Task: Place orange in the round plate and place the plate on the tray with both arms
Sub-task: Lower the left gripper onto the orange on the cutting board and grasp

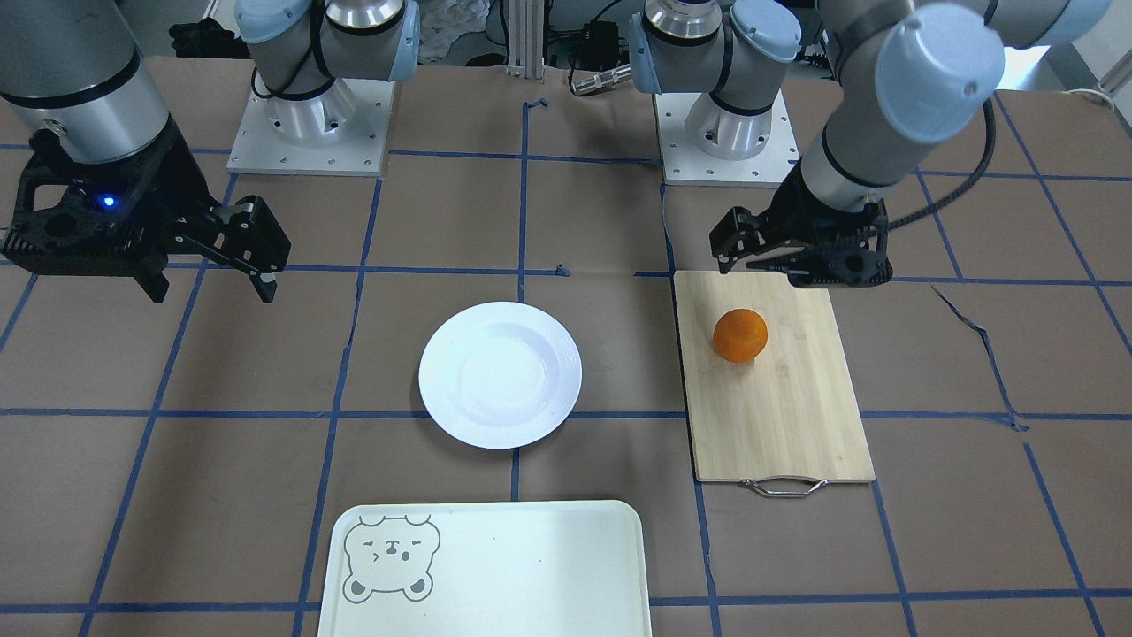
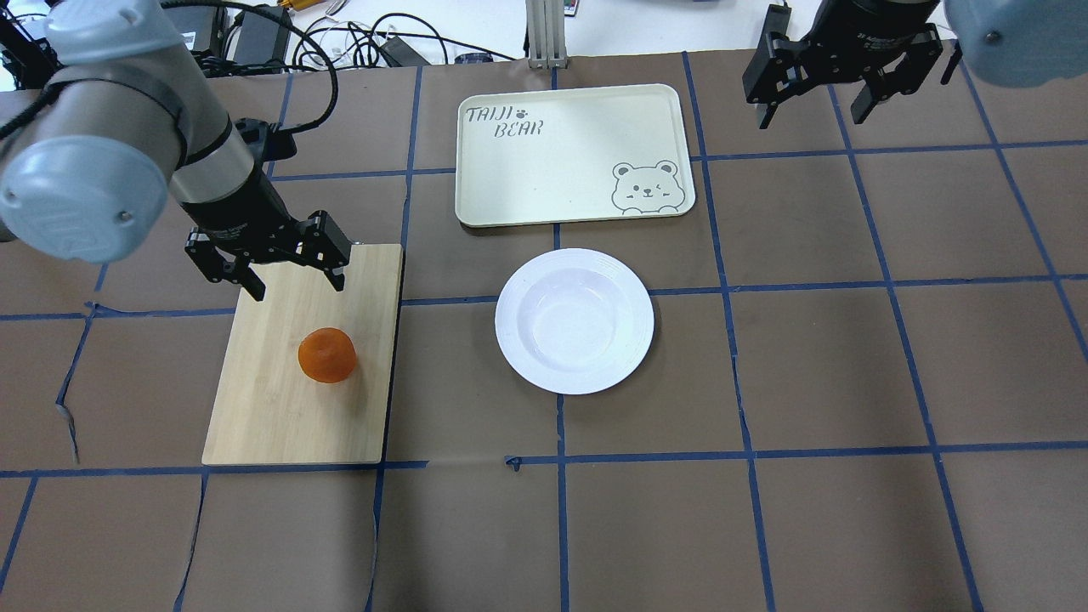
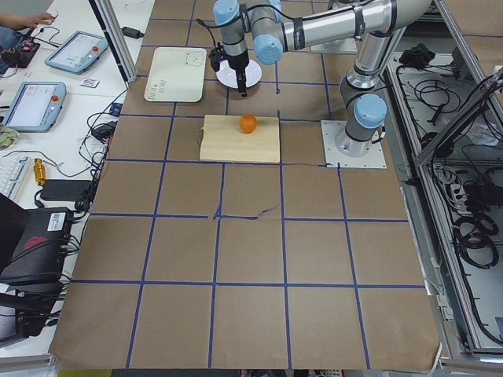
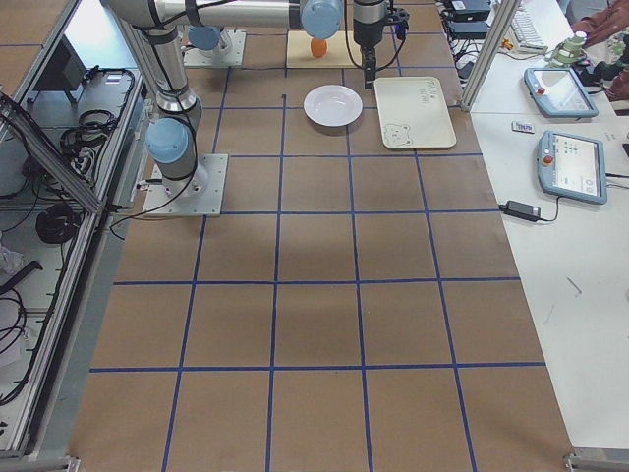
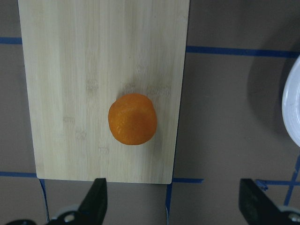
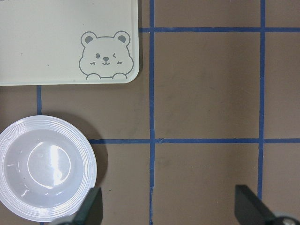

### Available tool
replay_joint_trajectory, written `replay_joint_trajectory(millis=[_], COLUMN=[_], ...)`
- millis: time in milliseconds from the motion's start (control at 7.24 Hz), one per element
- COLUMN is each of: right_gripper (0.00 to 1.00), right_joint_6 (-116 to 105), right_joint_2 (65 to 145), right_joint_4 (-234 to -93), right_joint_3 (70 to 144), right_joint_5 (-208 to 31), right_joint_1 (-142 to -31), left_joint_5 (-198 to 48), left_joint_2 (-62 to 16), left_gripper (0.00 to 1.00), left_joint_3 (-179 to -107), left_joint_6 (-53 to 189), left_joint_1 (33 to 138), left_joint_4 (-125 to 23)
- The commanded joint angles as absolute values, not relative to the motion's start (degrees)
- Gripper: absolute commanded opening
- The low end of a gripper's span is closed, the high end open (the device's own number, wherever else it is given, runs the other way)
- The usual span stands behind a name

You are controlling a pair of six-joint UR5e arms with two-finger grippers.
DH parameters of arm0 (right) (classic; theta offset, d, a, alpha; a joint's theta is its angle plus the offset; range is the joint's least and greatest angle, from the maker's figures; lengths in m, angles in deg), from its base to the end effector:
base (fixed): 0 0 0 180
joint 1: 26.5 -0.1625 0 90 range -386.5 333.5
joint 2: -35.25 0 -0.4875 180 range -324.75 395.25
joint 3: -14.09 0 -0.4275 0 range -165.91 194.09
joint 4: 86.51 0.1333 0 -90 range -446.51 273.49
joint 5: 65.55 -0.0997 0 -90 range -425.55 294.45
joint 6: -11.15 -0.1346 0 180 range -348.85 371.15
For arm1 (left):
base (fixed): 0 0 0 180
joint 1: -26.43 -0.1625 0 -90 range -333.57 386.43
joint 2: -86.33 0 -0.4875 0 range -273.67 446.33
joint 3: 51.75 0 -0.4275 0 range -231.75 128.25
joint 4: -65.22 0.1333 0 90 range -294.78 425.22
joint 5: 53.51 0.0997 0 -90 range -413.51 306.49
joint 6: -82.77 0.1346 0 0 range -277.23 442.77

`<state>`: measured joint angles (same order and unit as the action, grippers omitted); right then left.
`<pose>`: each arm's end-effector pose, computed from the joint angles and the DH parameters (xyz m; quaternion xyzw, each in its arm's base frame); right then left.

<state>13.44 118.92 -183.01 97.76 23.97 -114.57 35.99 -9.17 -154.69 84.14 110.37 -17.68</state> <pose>0.1143 -0.5997 0.5246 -0.0034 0.9984 -0.0568 0.0021 -0.0785 -0.5348 0.3610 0.0411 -0.9942 -0.0983 0.0107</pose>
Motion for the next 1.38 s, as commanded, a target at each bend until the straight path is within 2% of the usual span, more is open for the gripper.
replay_joint_trajectory(millis=[0, 829, 967, 1106, 1244], right_gripper=[1.00, 1.00, 1.00, 1.00, 1.00], right_joint_6=[13.4, 13.4, 13.4, 13.4, 13.4], right_joint_2=[118.9, 118.9, 119.0, 118.9, 118.9], right_joint_4=[-183.0, -183.0, -183.0, -183.0, -183.2], right_joint_3=[97.8, 97.8, 97.8, 97.8, 97.8], right_joint_5=[23.9, 24.0, 24.0, 24.0, 24.0], right_joint_1=[-114.6, -114.6, -114.6, -114.6, -114.6], left_joint_5=[36.6, 41.7, 41.7, 41.0, 40.4], left_joint_2=[-14.5, -23.7, -24.2, -24.0, -23.6], left_gripper=[1.00, 1.00, 0.44, 0.00, 0.00], left_joint_3=[-159.6, -160.2, -159.9, -159.0, -156.8], left_joint_6=[84.5, 83.8, 83.7, 83.5, 83.6], left_joint_1=[109.9, 110.0, 110.0, 110.1, 110.4], left_joint_4=[-9.6, -10.1, -9.8, -9.9, -11.4])
